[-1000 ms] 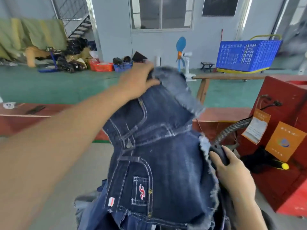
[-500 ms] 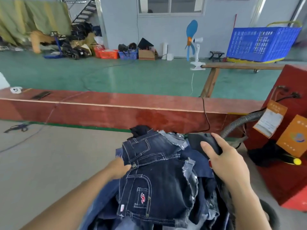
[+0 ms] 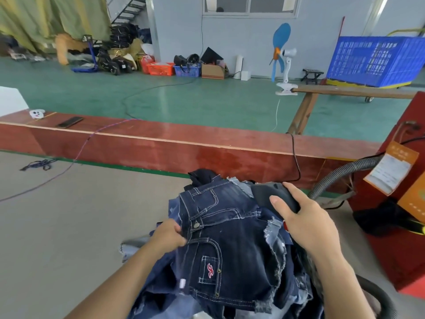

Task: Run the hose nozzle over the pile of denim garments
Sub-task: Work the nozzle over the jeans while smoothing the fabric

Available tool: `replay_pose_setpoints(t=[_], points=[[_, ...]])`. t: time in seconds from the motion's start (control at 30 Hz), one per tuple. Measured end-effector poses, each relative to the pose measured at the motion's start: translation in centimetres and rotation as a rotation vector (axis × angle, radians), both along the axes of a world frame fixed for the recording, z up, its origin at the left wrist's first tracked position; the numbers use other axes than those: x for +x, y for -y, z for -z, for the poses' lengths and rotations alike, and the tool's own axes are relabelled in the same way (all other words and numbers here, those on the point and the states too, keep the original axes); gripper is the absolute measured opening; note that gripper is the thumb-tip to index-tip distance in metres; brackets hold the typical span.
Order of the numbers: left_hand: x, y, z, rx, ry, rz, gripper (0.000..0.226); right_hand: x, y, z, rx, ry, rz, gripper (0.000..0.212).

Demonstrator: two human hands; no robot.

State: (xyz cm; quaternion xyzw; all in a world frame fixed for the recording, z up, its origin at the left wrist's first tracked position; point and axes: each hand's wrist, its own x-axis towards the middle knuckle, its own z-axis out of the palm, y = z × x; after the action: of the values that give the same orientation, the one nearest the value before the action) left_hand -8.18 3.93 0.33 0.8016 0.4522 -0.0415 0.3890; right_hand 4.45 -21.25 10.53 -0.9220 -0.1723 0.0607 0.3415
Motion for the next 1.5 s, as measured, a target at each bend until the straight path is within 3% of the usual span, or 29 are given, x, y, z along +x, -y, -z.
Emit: replay_pose_setpoints(t=[0.03, 0.1, 0.2, 0.37, 0.4, 0.47, 0.5, 0.6, 0.67, 1.0, 1.43, 1.5], points=[[-0.1, 0.2, -0.1, 0.110, -0.056, -0.022, 0.012, -0.1, -0.2, 0.0, -0.013, 0.005, -0.014, 0.056], [0.2, 0.6, 0.0, 0.119, 0.035, -0.145, 0.018, -0.3, -0.6, 0.1, -0.026, 0.021, -0.034, 0.056], [1.5, 1.5, -0.2, -0.214, 0.236, -0.335, 0.022, -0.3, -1.2, 0.2, -0.048, 0.049, -0.071, 0.055], [2.6, 2.9, 0.0, -0.404, 0.387, -0.579, 0.021, -1.0, -2.5, 0.8, -0.083, 0.041, -0.139, 0.054], [2.5, 3.0, 0.2, -0.462, 0.407, -0.586, 0.034, -1.1, -2.8, 1.0, -0.086, 0.035, -0.156, 0.054], [2.1, 2.7, 0.5, -0.575, 0.410, -0.557, 0.064, -1.2, -3.2, 1.3, -0.097, 0.023, -0.198, 0.054], [2.1, 2.4, 0.8, -0.619, 0.412, -0.499, 0.064, -1.2, -3.3, 1.5, -0.105, 0.018, -0.219, 0.054], [2.2, 1.9, 0.8, -0.677, 0.456, -0.355, 0.021, -1.3, -3.8, 1.9, -0.106, 0.007, -0.251, 0.054], [2.3, 1.9, 0.9, -0.658, 0.538, -0.353, 0.004, -1.3, -4.2, 2.1, -0.100, 0.002, -0.267, 0.056], [1.9, 2.1, -0.1, -0.648, 0.786, -0.177, 0.029, -2.1, -5.2, 2.8, -0.120, 0.012, -0.334, 0.057], [2.2, 2.7, -1.7, -0.750, 0.790, -0.240, 0.040, -3.8, -5.8, 3.5, -0.182, 0.235, -0.266, 0.055], [2.3, 2.8, -1.8, -0.749, 0.783, -0.256, 0.041, -3.4, -5.4, 3.6, -0.179, 0.197, -0.261, 0.053]])
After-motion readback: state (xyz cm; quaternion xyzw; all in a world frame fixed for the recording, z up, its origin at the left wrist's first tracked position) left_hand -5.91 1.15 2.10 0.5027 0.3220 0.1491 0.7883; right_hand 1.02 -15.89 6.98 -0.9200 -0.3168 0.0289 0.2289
